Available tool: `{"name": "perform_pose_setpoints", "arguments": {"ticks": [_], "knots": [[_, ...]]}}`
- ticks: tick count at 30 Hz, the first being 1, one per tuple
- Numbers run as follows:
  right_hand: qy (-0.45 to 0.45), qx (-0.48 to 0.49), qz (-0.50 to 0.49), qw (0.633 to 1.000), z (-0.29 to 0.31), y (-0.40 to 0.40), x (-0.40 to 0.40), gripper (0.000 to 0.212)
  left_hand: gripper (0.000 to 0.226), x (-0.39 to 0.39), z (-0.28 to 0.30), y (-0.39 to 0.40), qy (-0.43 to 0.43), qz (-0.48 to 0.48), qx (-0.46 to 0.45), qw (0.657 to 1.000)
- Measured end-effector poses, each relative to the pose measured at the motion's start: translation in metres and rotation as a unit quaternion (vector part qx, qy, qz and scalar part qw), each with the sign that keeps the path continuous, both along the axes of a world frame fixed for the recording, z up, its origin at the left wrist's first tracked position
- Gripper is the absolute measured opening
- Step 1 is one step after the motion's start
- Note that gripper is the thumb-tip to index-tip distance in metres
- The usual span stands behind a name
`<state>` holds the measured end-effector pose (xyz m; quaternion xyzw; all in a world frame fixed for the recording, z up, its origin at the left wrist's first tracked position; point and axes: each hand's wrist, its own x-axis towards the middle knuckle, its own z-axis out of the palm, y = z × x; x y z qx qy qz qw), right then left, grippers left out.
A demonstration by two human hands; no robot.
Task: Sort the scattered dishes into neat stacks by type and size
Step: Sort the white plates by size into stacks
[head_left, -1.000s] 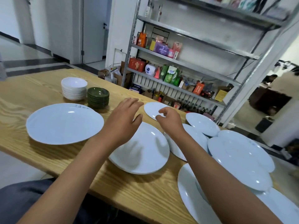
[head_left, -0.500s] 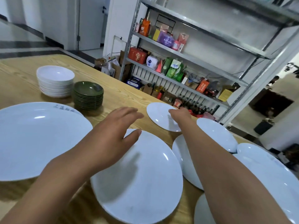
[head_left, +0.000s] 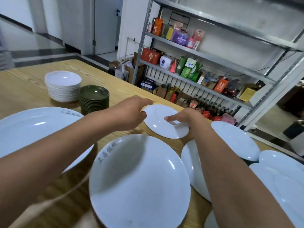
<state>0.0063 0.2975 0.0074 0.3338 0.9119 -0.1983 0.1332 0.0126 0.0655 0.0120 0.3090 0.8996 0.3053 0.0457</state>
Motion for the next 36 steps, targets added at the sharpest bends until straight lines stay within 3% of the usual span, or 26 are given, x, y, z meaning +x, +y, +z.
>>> {"name": "perform_pose_setpoints", "arguments": {"ticks": [5,9,12,15,19,22,25,26,29,31,34,36], "knots": [[0.037,-0.045,-0.018,0.998,-0.009,0.007,-0.001,0.093,0.037,-0.029,-0.03,0.039,-0.071,-0.049,-0.222,0.971],[0.051,-0.067,-0.017,0.996,-0.005,0.016,-0.006,0.094,0.02,-0.041,-0.038,0.033,-0.12,-0.051,-0.198,0.971],[0.055,-0.108,-0.012,0.993,-0.004,0.024,-0.01,0.092,0.024,-0.044,-0.047,0.032,-0.106,-0.053,-0.222,0.968],[0.121,-0.172,-0.071,0.975,-0.013,0.035,-0.012,0.095,0.029,-0.043,-0.055,0.033,-0.092,-0.058,-0.242,0.964],[0.229,-0.286,-0.166,0.915,-0.028,0.045,-0.014,0.06,0.026,-0.04,-0.051,0.034,-0.107,-0.036,-0.221,0.969],[0.247,-0.316,-0.177,0.899,-0.045,0.06,-0.025,0.066,0.029,-0.034,-0.052,0.033,-0.063,0.002,-0.211,0.975],[0.286,-0.376,-0.206,0.857,-0.025,0.038,-0.014,0.036,0.028,-0.026,-0.048,0.024,-0.035,0.019,-0.194,0.98],[0.307,-0.389,-0.207,0.844,-0.014,0.029,-0.01,0.036,0.027,-0.024,-0.044,0.02,-0.04,0.033,-0.154,0.987],[0.366,-0.4,-0.184,0.82,0.017,0.009,-0.006,0.059,0.038,-0.01,-0.019,0.006,-0.048,0.066,-0.03,0.996],[0.41,-0.401,-0.149,0.806,0.039,-0.009,-0.003,0.046,0.052,0.005,0.002,-0.007,-0.011,0.069,0.005,0.998],[0.434,-0.415,-0.086,0.795,0.076,-0.058,0.022,0.03,0.062,0.028,0.034,-0.034,0.126,0.096,0.031,0.987],[0.449,-0.392,-0.002,0.803,0.093,-0.09,0.039,0.015,0.067,0.04,0.051,-0.06,0.189,0.124,0.058,0.972]]}}
